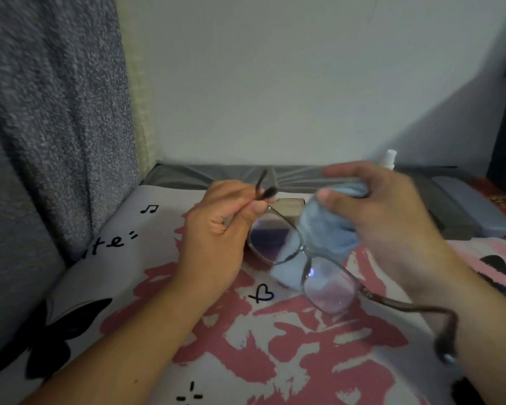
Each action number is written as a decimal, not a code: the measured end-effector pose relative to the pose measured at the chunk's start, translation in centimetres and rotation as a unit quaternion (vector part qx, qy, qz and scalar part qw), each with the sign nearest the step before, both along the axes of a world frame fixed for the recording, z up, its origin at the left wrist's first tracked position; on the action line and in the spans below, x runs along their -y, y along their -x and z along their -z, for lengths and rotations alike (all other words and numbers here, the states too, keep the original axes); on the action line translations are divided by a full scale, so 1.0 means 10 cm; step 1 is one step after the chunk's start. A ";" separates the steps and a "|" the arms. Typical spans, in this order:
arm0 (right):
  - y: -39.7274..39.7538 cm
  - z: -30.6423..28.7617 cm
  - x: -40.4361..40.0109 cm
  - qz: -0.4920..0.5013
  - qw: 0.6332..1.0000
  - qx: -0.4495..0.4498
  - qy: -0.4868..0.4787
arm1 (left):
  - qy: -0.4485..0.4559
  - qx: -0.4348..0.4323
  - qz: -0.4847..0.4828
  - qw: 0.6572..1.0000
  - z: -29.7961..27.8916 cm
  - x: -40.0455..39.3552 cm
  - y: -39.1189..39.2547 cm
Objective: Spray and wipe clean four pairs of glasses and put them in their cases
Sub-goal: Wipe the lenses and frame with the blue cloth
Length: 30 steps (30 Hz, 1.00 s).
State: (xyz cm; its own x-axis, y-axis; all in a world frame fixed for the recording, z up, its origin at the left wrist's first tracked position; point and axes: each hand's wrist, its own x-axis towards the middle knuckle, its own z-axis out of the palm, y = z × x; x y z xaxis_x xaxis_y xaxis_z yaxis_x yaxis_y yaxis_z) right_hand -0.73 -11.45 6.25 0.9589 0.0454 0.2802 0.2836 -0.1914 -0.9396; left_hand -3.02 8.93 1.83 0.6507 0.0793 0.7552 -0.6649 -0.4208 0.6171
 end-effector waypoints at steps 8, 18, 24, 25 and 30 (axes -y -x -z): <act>-0.14 -0.12 0.19 0.096 0.966 0.184 0.156 | -0.011 0.088 -0.064 0.994 -0.12 -0.03 0.05; -0.03 -0.32 0.28 -0.107 0.991 0.064 -0.056 | 0.000 0.036 -0.058 0.998 0.00 -0.09 -0.04; 0.04 -0.26 0.18 -0.229 0.964 -0.049 -0.123 | 0.034 -0.012 -0.052 0.998 0.05 -0.09 -0.08; -0.02 -0.17 0.17 -0.193 0.978 -0.055 -0.059 | 0.041 -0.010 -0.050 0.998 0.05 -0.09 -0.08; -0.18 0.03 0.17 -0.051 0.966 -0.022 0.252 | 0.032 0.011 -0.053 0.998 0.00 -0.11 -0.05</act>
